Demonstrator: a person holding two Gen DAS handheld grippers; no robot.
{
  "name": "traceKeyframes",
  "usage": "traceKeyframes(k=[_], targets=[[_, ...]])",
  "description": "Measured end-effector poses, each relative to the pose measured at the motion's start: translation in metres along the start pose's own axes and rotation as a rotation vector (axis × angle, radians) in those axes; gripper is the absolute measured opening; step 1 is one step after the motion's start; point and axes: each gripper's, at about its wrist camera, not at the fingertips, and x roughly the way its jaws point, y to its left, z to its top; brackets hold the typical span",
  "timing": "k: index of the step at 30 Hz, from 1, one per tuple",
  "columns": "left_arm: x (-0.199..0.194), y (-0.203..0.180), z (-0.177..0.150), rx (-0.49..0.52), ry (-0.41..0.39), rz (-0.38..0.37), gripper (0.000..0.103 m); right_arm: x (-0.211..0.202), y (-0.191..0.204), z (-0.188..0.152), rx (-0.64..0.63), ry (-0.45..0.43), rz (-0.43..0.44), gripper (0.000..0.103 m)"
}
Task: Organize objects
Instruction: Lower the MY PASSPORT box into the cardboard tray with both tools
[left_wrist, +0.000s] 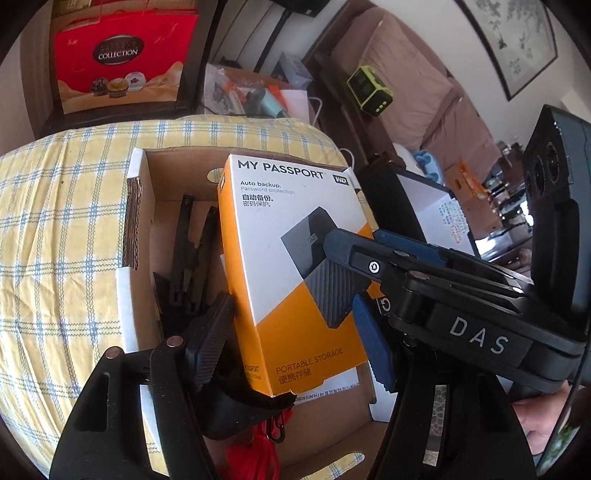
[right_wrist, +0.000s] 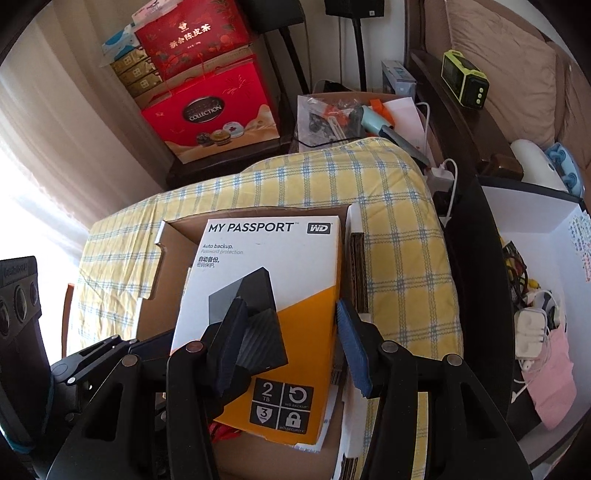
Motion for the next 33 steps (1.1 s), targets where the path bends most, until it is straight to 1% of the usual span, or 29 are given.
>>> traceKeyframes(k=[4, 6, 8, 9, 11, 13, 15, 18, 20, 22, 24, 27, 28, 29, 30, 31, 33], targets=[[0.005, -0.008, 0.000, 0.038, 0.003, 0.045, 0.063, 0.008, -0.008, 0.004, 0.016, 0.007, 0.024, 0.051], [0.006, -0.012, -0.001, 0.050, 0.003, 0.050, 0.065, 0.007, -0.012, 0.004, 0.025, 0.001, 0.032, 0.050], [0.008, -0.018, -0.003, 0.070, 0.008, 0.046, 0.075, 0.005, -0.013, 0.004, 0.026, -0.009, 0.035, 0.048], [0.009, -0.021, -0.004, 0.083, 0.015, 0.044, 0.078, 0.004, -0.013, 0.005, 0.027, -0.013, 0.038, 0.048], [0.009, -0.025, -0.007, 0.090, 0.026, 0.044, 0.079, 0.004, -0.013, 0.004, 0.023, -0.013, 0.040, 0.048], [0.007, -0.024, -0.008, 0.080, 0.034, 0.023, 0.079, 0.002, -0.012, 0.003, 0.021, -0.019, 0.038, 0.046], [-0.001, -0.019, -0.010, 0.055, 0.035, -0.018, 0.079, -0.004, -0.012, 0.001, 0.016, -0.034, 0.030, 0.046], [-0.021, -0.016, -0.013, 0.051, 0.002, -0.025, 0.079, -0.022, -0.009, -0.002, -0.013, -0.095, 0.004, 0.047], [-0.038, -0.015, -0.016, 0.068, -0.039, -0.006, 0.079, -0.035, -0.006, -0.006, -0.031, -0.134, -0.015, 0.047], [-0.057, -0.012, -0.021, 0.078, -0.080, 0.016, 0.080, -0.049, -0.003, -0.014, -0.052, -0.170, -0.035, 0.051], [-0.077, -0.009, -0.028, 0.094, -0.132, 0.050, 0.087, -0.062, 0.001, -0.024, -0.076, -0.202, -0.061, 0.053], [-0.103, -0.003, -0.043, 0.102, -0.212, 0.120, 0.093, -0.076, 0.010, -0.041, -0.103, -0.238, -0.085, 0.057], [-0.108, -0.002, -0.048, 0.106, -0.228, 0.143, 0.094, -0.079, 0.014, -0.046, -0.110, -0.245, -0.085, 0.059], [-0.113, -0.001, -0.054, 0.114, -0.243, 0.170, 0.096, -0.082, 0.017, -0.050, -0.112, -0.251, -0.083, 0.061], [-0.116, 0.000, -0.058, 0.119, -0.249, 0.198, 0.098, -0.086, 0.019, -0.055, -0.110, -0.257, -0.077, 0.065], [-0.119, 0.000, -0.063, 0.123, -0.250, 0.223, 0.099, -0.087, 0.020, -0.059, -0.106, -0.261, -0.071, 0.068], [-0.122, 0.006, -0.070, 0.118, -0.249, 0.251, 0.099, -0.092, 0.025, -0.066, -0.095, -0.269, -0.054, 0.072]])
